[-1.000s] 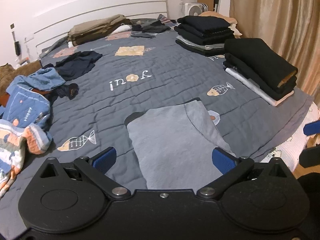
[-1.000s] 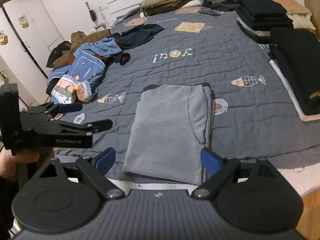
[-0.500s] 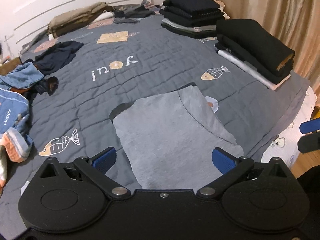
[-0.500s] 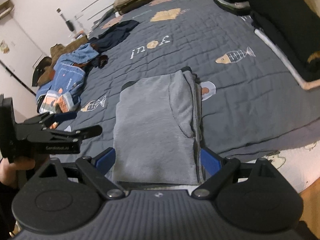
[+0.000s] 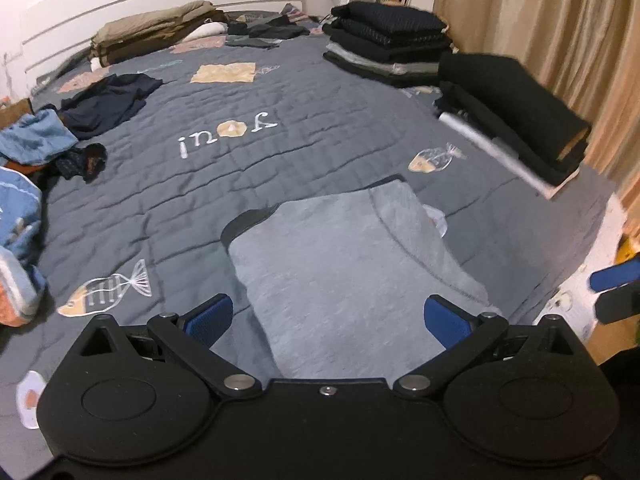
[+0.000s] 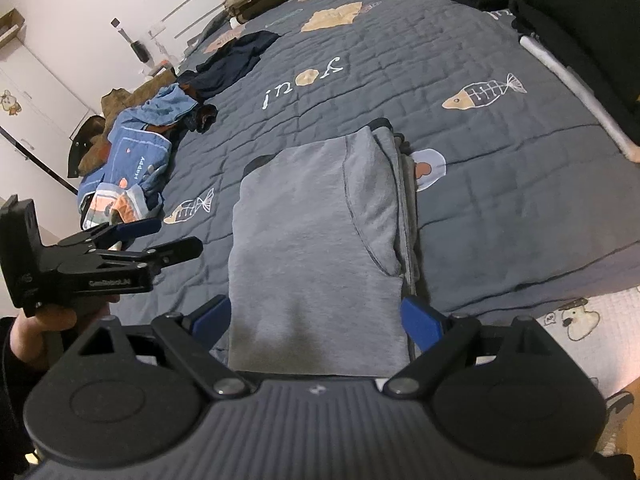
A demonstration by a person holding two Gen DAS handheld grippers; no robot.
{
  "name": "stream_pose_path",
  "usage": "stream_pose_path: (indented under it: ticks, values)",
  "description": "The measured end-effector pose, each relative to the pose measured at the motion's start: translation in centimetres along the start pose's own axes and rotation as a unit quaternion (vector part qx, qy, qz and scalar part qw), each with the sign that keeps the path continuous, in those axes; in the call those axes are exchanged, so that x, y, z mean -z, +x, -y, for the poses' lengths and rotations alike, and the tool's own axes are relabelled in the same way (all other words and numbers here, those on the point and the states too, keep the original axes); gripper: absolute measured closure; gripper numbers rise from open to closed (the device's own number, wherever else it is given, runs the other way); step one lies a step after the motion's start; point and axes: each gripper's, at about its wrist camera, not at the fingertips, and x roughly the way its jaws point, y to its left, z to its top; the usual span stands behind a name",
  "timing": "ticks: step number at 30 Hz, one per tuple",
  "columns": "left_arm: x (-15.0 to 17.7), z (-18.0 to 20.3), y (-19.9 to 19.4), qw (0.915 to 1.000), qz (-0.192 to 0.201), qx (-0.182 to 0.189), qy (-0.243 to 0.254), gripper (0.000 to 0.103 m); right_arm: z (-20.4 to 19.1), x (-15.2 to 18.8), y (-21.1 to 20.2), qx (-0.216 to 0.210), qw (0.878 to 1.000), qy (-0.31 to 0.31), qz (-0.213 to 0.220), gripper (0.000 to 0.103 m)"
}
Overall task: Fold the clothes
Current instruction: 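Lower both grippers onto the sweatshirt bundle edges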
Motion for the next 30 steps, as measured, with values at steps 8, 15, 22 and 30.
stream_pose_path:
  ticks: [8, 15, 22, 30]
  values:
    - [1.0, -4.7, 2.0, 0.9983, 0.006, 0.035, -0.045, 0.000, 2.7, -0.4, 3.0, -0.027, 0.999, 0.036, -0.015, 0.011]
    - [1.7, -9.1, 5.1, 0.9902, 0.002, 0.086, -0.110, 0.000, 4.3, -0.3, 6.2, -0.054, 0.996, 0.062, -0.028, 0.011]
    - [2.0, -11.7, 9.3, 0.9703, -0.006, 0.176, -0.166, 0.001, 6.0, 0.1, 8.1, -0.068, 0.994, 0.072, -0.041, 0.011]
    - [2.0, -13.1, 14.1, 0.9560, -0.018, 0.206, -0.208, 0.002, 8.4, 0.2, 8.8, -0.068, 0.992, 0.097, -0.038, 0.011]
